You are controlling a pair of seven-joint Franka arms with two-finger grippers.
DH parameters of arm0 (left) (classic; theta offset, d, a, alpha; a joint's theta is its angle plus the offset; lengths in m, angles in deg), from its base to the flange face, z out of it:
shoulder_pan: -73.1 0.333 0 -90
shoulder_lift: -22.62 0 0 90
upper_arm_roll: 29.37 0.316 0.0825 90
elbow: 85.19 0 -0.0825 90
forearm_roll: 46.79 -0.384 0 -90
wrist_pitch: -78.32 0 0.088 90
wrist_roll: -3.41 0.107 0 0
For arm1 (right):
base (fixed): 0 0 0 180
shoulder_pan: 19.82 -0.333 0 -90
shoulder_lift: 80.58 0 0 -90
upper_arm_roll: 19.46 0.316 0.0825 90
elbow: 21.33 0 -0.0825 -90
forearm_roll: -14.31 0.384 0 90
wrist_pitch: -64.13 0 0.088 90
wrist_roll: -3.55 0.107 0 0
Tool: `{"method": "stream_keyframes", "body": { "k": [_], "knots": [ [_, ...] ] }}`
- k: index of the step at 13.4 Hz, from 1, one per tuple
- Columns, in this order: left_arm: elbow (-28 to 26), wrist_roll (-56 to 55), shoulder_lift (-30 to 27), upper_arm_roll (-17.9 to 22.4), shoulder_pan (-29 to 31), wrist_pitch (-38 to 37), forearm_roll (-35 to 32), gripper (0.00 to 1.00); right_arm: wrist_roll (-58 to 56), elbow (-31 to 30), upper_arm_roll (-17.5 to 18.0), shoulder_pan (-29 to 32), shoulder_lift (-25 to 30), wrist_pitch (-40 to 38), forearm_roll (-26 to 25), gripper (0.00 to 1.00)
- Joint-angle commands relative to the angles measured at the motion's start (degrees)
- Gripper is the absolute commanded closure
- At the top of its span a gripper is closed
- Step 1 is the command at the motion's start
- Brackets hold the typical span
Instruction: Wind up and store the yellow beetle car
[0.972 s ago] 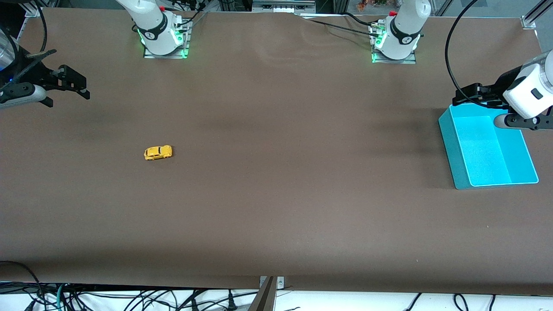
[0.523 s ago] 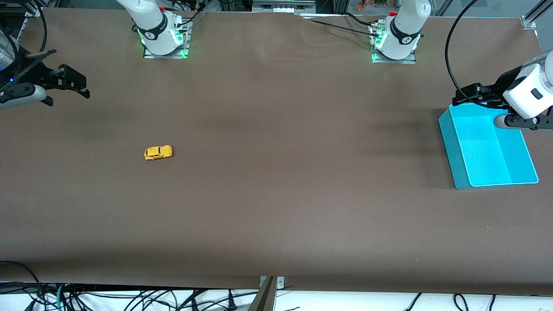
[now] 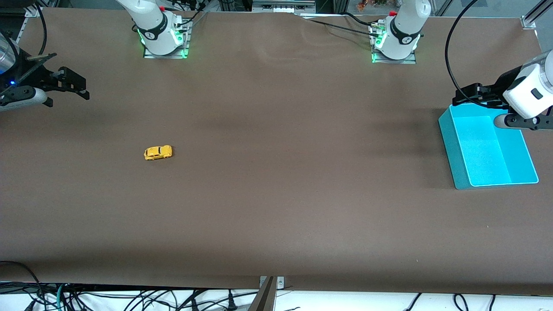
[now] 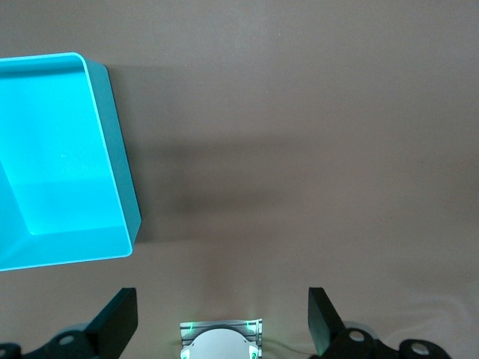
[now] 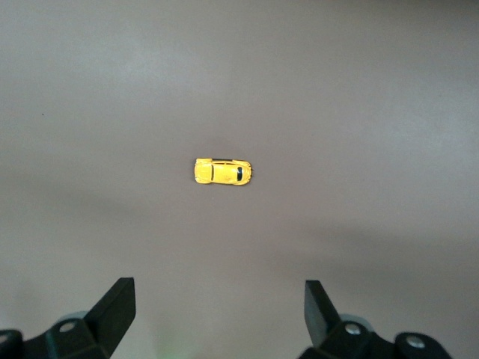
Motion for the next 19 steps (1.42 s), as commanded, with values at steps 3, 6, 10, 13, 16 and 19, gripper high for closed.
{"method": "stream_keyframes", "body": {
  "k": [3,6,10,13,16,19],
  "knots": [
    [1.3,0.6,0.5,-0.3,0.2,-0.2,-1.2,0.00,0.8,0.3,0.0,0.0,0.2,-0.7,-0.7,0.00],
    [1.4,0.6,0.5,-0.3,0.2,-0.2,-1.2,0.00,0.8,0.2,0.0,0.1,0.3,-0.8,-0.8,0.00],
    [1.4,0.5,0.5,-0.3,0.1,-0.2,-1.2,0.00,0.8,0.0,0.0,0.0,0.2,-0.6,-0.8,0.00],
    [1.4,0.5,0.5,-0.3,0.1,-0.2,-1.1,0.00,1.0,-0.5,0.1,0.0,0.0,-0.4,-0.8,0.00],
    [1.4,0.3,0.6,-0.3,0.0,-0.2,-1.0,0.00,1.1,-3.0,0.2,0.1,0.0,2.0,-0.8,0.00],
    [1.4,0.3,0.6,-0.3,-0.2,-0.2,-1.1,0.00,1.1,-8.7,0.3,0.1,-0.3,9.2,-0.7,0.00]
  ]
}}
